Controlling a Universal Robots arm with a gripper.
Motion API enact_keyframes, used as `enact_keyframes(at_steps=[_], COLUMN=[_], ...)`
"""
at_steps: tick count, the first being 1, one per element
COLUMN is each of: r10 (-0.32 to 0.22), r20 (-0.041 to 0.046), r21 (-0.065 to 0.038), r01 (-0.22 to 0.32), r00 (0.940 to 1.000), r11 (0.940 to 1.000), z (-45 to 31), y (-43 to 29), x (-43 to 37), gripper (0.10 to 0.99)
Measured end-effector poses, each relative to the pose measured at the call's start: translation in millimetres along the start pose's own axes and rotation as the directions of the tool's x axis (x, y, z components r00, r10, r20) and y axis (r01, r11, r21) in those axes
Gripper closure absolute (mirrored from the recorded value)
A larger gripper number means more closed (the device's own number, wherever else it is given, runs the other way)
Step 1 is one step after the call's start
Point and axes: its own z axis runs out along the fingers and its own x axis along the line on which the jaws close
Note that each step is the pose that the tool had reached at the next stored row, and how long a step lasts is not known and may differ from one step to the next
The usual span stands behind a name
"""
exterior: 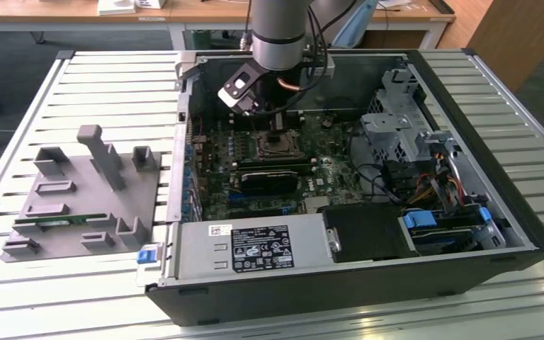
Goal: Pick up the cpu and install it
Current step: 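Close the cpu cover, then install the first cpu locking lever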
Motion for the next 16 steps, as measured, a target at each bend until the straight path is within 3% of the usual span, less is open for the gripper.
enact_keyframes(at_steps=[16], r10=[0.000], r20=[0.0000], r21=[0.000], r01=[0.000], r00=[1.0000], r11=[1.0000], z=[0.2], y=[8.3], x=[0.1], gripper=[0.980])
